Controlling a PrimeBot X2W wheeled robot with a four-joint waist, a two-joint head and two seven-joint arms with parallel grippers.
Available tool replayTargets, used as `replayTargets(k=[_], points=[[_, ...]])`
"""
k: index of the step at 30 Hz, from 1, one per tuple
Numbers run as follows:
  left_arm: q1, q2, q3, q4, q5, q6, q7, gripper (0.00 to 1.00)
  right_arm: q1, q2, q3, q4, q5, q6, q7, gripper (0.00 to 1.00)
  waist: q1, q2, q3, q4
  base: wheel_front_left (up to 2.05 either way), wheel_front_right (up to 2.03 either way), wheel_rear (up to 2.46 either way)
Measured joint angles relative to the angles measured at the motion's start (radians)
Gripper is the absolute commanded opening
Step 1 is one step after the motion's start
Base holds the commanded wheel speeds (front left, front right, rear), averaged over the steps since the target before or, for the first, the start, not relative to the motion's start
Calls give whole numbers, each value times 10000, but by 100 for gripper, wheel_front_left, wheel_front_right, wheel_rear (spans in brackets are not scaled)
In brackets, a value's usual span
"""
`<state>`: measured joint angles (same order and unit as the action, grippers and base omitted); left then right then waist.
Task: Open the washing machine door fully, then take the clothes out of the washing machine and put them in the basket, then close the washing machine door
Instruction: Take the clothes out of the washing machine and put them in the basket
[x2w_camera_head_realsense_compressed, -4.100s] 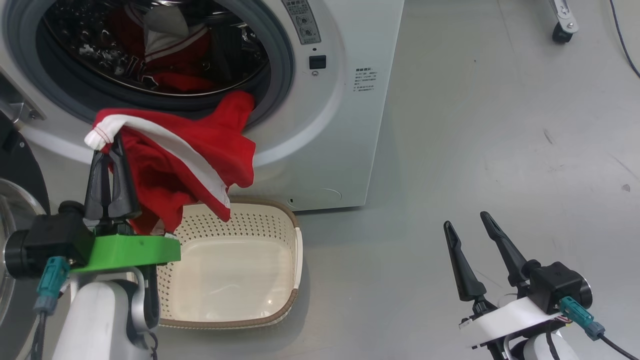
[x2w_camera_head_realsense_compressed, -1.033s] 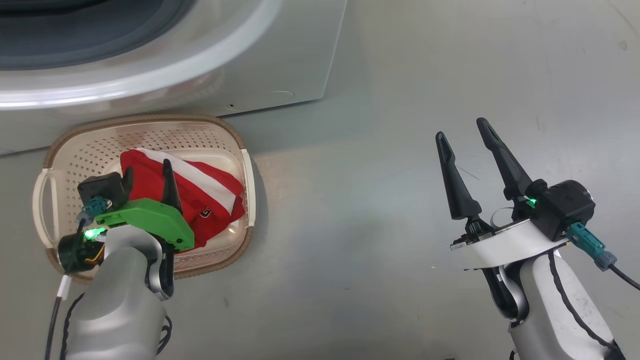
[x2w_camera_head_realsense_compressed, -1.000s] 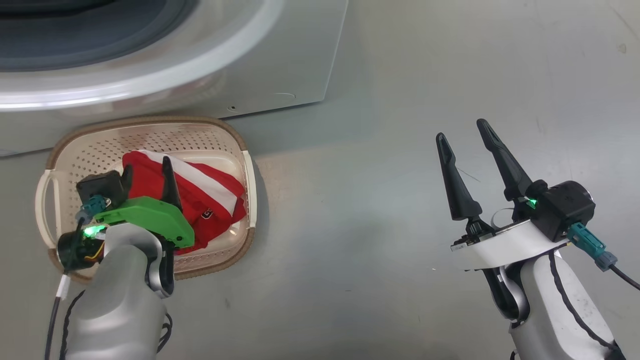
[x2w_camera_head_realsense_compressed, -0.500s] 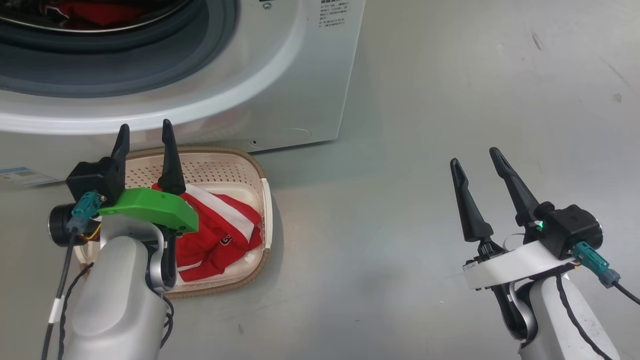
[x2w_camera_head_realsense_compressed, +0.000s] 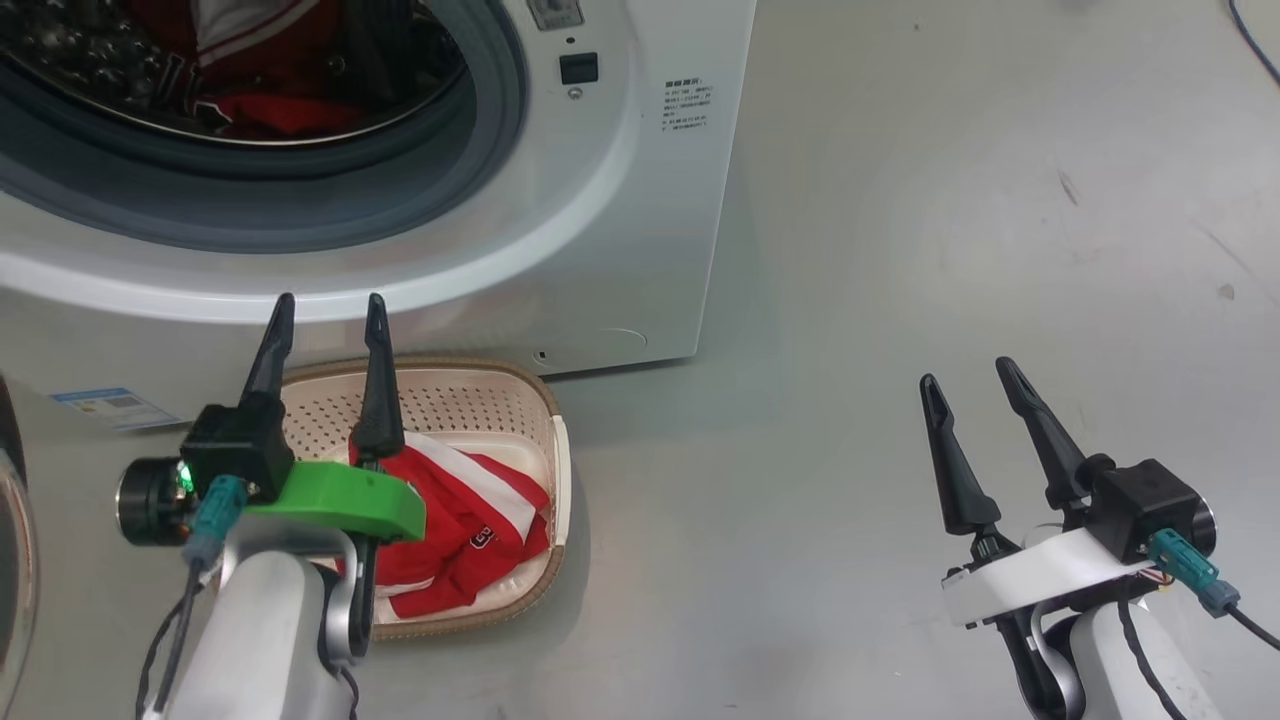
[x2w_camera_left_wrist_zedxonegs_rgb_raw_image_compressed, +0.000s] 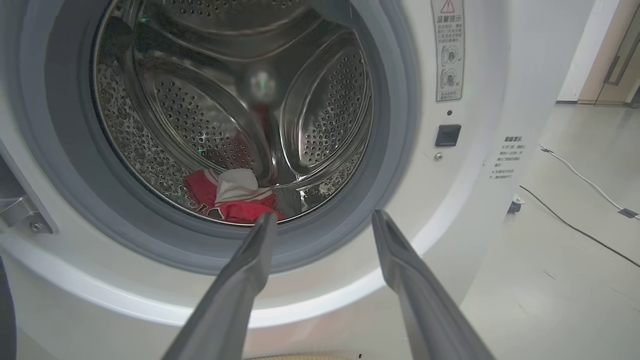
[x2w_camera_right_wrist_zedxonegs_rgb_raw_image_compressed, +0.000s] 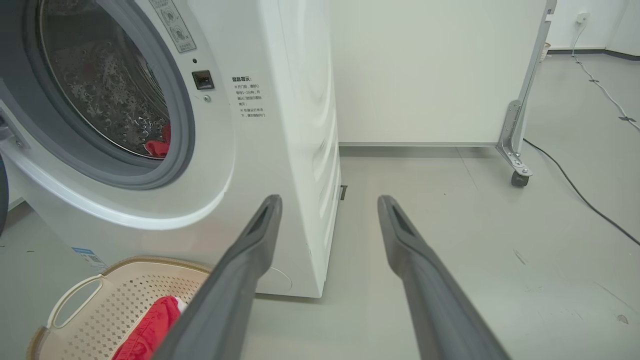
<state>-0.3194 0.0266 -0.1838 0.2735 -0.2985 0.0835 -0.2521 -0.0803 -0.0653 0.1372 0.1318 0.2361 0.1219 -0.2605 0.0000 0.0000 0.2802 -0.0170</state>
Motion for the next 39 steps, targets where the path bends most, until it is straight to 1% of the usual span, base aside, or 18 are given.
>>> replayTargets(k=[6,12,13,21,23,24,25,39], points=[[952,13,-140,-428,274,10,0,100,314,35,-136,46,-8,-12,0,100,0,0,-552,91,0,0,0],[1694,36,-259,-617,291,54,0,100,682,59,-157,36,-44,-38,0,100,0,0,-978,165,0,0,0],[1836,40,-286,-635,291,54,0,100,748,65,-165,36,-84,-102,0,100,0,0,-1055,182,0,0,0],[2818,77,-382,-876,290,96,0,100,1168,105,-167,25,-117,-117,0,100,0,0,-1612,314,0,0,0],[2984,82,-391,-928,290,98,0,100,1283,121,-159,-10,-117,-123,0,100,0,0,-1734,341,0,0,0],[3056,92,-422,-949,290,98,0,100,1347,134,-161,-31,-117,-198,0,100,-1,0,-1786,358,0,0,0],[3124,94,-431,-978,290,100,0,100,1394,146,-155,-35,-117,-203,0,100,0,0,-1828,380,0,0,0],[3658,117,-339,-1501,366,171,0,100,1580,196,-54,-157,-176,-203,0,100,0,0,-2027,479,0,0,0]])
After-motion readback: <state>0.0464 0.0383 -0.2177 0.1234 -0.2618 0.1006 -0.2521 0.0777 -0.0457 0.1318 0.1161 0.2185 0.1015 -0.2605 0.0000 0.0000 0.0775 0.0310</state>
